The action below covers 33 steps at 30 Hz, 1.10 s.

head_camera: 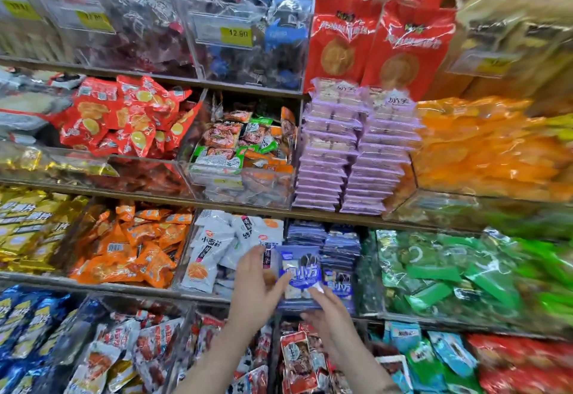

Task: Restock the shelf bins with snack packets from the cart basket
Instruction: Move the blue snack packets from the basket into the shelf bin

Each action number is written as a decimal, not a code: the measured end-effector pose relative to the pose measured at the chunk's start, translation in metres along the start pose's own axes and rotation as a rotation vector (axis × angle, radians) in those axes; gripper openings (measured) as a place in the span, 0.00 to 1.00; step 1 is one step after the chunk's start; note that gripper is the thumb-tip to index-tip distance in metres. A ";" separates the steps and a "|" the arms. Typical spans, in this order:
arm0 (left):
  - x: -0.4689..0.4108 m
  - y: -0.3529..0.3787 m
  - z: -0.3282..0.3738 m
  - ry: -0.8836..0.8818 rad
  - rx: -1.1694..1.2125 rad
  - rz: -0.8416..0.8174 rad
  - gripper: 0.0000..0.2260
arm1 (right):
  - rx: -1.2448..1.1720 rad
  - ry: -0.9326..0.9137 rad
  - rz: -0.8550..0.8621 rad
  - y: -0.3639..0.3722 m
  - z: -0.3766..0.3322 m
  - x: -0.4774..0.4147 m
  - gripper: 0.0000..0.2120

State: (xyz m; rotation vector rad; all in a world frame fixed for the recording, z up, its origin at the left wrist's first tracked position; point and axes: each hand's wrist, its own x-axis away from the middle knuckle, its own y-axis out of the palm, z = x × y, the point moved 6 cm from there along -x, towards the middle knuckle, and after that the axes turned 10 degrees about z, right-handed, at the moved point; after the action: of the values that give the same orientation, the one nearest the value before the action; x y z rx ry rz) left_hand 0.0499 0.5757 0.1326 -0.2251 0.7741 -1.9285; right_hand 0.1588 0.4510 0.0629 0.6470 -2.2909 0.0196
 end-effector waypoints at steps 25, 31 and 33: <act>-0.006 0.031 -0.034 0.238 -0.573 -0.143 0.35 | -0.638 0.015 0.202 -0.018 -0.101 -0.085 0.21; -0.007 0.031 -0.034 0.263 -0.610 -0.118 0.35 | -0.588 0.004 0.158 -0.024 -0.099 -0.079 0.23; -0.007 0.031 -0.033 0.275 -0.636 -0.112 0.36 | -0.464 -0.020 0.126 -0.029 -0.094 -0.070 0.24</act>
State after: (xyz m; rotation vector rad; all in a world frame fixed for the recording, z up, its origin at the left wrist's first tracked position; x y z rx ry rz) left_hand 0.0610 0.5860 0.0892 -0.3973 1.5807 -1.7825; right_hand 0.2752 0.4759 0.0793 0.2624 -2.2394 -0.4459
